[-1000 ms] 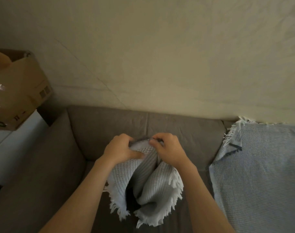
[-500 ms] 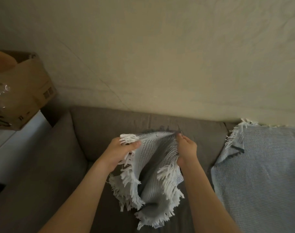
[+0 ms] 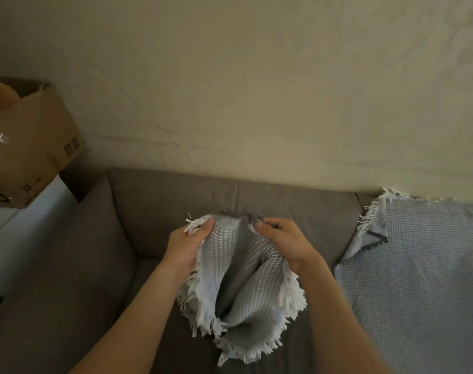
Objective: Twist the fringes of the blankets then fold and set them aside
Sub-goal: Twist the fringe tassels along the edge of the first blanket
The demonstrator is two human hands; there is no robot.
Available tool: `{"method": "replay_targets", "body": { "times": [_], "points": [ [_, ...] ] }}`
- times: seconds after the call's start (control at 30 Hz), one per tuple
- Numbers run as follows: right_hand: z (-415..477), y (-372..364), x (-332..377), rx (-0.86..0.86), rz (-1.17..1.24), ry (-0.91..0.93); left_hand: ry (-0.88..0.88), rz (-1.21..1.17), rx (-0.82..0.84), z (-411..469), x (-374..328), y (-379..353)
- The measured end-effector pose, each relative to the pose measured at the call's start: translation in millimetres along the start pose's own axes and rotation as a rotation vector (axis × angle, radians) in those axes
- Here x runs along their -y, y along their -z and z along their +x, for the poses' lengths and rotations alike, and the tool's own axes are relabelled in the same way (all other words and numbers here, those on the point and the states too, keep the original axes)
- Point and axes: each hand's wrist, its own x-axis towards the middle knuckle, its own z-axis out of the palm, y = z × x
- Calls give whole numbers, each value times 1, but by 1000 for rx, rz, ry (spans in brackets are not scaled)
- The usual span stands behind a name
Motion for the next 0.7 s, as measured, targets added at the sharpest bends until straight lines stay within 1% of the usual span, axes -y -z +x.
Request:
{"method": "replay_targets", "body": {
  "times": [0.03,0.1,0.17,0.23,0.27,0.3,0.37,0.43,0.5,0.57,0.63,0.7],
  "points": [
    [0,-1,0,-4,57,0,5,41,4,-1,1,1],
    [0,-4,1,-49,255,-16,7,128,34,-2,2,3],
    [3,-8,5,-176,463,-52,6,173,81,-2,2,6],
    [8,-10,8,-317,548,-110,-9,163,136,-4,1,4],
    [9,-10,9,-335,550,-135,-16,141,154,-6,1,2],
    [9,-10,10,-309,556,-155,-18,103,165,-5,1,1],
    [11,-7,8,-194,539,-186,26,6,155,-2,1,1],
    [10,-7,12,-126,401,-179,89,-42,144,-1,-2,1],
    [14,-7,15,-163,225,-124,112,-21,117,-1,-6,1],
    [23,0,8,-257,3,-111,97,-46,37,2,-7,2],
    [30,8,-3,-358,-287,-189,71,-126,-95,6,-6,3],
    [32,17,-14,-405,-486,-319,74,-203,-188,9,-7,5]
  ]
}}
